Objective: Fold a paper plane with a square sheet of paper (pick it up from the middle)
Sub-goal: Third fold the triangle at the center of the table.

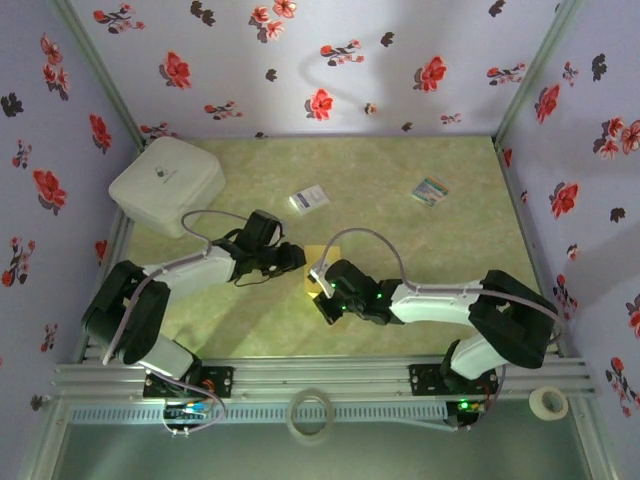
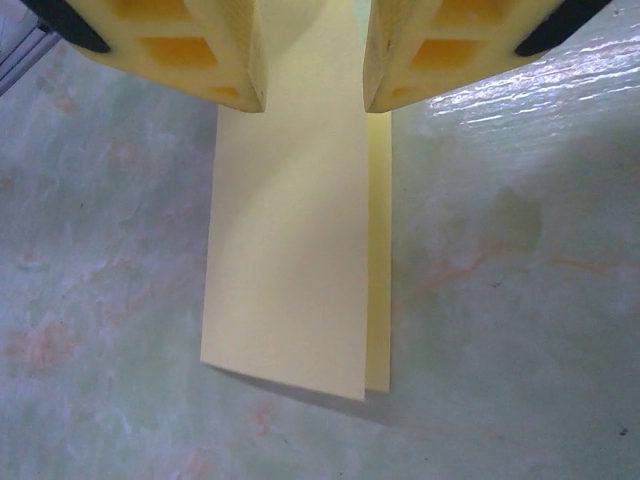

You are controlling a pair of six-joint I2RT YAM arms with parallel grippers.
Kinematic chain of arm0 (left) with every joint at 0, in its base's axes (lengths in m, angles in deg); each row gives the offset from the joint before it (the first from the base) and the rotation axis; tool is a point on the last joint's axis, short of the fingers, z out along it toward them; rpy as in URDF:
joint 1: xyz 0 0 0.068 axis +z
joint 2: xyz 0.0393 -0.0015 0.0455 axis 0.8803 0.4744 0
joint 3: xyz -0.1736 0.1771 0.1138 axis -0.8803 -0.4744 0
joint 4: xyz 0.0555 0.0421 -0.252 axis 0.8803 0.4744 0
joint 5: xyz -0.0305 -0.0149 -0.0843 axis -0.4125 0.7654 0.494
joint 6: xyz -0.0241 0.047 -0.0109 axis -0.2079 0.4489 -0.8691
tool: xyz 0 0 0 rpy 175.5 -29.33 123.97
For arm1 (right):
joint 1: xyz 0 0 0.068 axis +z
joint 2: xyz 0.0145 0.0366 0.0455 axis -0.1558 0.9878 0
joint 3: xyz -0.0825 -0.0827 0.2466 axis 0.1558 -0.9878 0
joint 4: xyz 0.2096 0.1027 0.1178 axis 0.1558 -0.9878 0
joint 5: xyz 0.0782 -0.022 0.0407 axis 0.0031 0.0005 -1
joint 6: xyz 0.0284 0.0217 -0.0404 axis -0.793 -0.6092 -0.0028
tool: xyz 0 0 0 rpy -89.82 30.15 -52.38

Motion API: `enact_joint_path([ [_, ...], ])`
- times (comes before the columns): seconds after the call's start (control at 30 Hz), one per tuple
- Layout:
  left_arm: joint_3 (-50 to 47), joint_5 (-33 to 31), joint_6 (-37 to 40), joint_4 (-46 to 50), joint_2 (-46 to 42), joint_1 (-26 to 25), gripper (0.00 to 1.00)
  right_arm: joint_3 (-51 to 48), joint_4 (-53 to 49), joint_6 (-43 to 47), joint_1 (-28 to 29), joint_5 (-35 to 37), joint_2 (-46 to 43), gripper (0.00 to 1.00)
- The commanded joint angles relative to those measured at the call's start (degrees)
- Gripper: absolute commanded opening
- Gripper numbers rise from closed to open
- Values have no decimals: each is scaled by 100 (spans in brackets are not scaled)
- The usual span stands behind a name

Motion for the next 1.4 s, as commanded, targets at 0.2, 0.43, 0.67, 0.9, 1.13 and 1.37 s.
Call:
enact_joint_path([
  [0.2, 296, 142, 222, 9, 30, 52, 19, -82, 351, -782, -250, -1149, 2, 0],
  [0.43, 502, 734, 202, -510, 521, 39, 11, -518, 879, -1082, -612, -1505, -305, 0],
  [0.67, 965, 988, 250, -527, 1349, -33, 9, -654, 1082, -1286, -856, -1719, -276, 0],
  [0.9, 968, 1012, 280, -435, 1944, -47, 6, -602, 1108, -1494, -1043, -1918, -98, 0],
  [1.13, 834, 970, 304, -453, 2151, -53, 5, -545, 999, -1640, -1245, -2008, 59, 0],
  [1.37, 832, 951, 325, -435, 2156, -53, 5, -158, 188, -1561, -1405, -1638, 260, 0],
])
